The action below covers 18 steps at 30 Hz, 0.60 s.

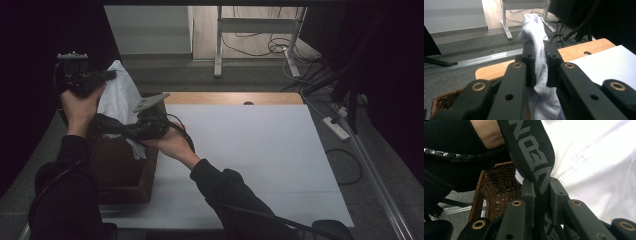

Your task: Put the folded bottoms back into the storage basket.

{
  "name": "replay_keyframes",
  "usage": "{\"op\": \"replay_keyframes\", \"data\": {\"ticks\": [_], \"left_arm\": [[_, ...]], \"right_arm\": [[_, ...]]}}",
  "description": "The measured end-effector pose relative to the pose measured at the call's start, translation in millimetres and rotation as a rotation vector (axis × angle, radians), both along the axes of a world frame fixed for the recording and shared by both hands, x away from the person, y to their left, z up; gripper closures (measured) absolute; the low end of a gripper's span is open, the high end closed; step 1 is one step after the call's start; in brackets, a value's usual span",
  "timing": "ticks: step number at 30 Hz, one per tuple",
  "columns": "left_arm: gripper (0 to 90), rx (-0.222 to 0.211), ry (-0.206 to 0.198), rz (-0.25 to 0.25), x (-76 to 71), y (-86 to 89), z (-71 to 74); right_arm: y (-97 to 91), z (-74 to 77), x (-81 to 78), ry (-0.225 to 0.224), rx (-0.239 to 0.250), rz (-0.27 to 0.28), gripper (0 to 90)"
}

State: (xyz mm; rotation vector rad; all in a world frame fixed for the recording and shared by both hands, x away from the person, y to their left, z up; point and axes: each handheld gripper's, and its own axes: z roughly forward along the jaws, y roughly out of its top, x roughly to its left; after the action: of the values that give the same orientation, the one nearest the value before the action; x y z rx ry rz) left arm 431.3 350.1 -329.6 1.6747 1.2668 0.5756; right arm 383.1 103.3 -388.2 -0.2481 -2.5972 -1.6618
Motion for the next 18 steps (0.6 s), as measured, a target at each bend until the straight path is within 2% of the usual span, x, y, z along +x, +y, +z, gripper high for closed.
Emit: {"op": "replay_keyframes", "data": {"ticks": [13,18], "left_arm": [[81.5,0.014,0.049,-0.019,2.8,3.8,-23.1],[81.5,0.022,0.077,-0.038,5.6,2.1,-37.8]], "right_arm": [[14.5,-24.0,-2.5,0.019,-0.029,-0.007,76.8],[19.1,-37.3,-3.7,0.029,-0.054,-0.011,76.8]]}}
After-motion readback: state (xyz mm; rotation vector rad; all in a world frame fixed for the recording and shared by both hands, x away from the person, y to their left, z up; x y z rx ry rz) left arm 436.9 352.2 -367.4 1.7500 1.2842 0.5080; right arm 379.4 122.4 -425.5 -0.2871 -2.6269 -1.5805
